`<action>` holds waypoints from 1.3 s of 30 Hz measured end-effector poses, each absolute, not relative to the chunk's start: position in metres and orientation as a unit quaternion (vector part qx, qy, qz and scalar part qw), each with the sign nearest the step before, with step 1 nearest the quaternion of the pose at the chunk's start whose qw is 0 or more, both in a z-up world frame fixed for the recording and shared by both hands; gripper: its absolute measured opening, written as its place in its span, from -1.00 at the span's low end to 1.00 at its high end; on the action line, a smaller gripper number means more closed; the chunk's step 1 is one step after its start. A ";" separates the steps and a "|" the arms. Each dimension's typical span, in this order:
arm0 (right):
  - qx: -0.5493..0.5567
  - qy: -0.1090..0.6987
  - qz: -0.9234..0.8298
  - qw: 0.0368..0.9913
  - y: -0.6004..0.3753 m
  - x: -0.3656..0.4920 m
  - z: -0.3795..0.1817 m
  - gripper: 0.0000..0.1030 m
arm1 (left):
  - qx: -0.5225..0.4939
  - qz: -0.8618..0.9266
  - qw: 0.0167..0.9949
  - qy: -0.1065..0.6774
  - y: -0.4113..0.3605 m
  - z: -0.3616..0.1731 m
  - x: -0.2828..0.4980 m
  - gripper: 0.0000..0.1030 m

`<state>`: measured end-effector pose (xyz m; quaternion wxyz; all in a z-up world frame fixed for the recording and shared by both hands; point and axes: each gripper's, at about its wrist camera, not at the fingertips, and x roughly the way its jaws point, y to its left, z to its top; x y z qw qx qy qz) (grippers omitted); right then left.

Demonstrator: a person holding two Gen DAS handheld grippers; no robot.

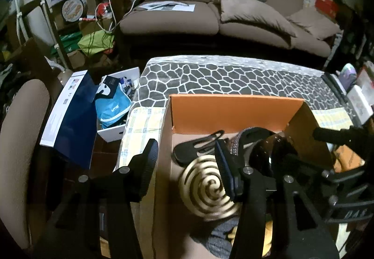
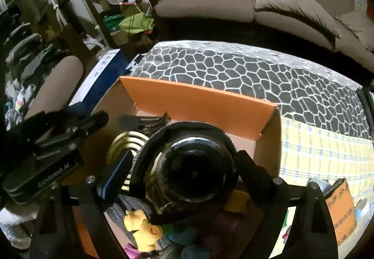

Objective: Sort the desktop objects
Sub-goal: 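Open both tools to release the tub and claw clip into the box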

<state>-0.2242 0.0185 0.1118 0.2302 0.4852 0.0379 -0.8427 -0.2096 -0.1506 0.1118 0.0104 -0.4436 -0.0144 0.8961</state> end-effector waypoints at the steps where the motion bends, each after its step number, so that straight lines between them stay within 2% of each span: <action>1: 0.485 0.039 -0.843 0.229 0.019 -0.223 0.114 0.77 | -0.444 0.896 0.011 -0.014 -0.151 0.113 -0.207 -0.05; 23: 0.507 0.051 -0.843 0.171 0.074 -0.152 0.128 0.81 | -0.443 0.896 0.030 -0.025 -0.134 0.156 -0.110 0.27; 26: 0.510 0.048 -0.843 0.164 0.084 -0.140 0.129 0.81 | -0.442 0.896 0.028 -0.023 -0.128 0.160 -0.097 0.40; 31: 0.509 0.047 -0.845 0.157 0.098 -0.118 0.132 0.83 | -0.443 0.896 0.025 -0.029 -0.124 0.164 -0.080 0.48; 39: 0.511 0.038 -0.846 0.147 0.122 -0.090 0.133 0.86 | -0.447 0.893 0.028 -0.035 -0.110 0.163 -0.053 0.55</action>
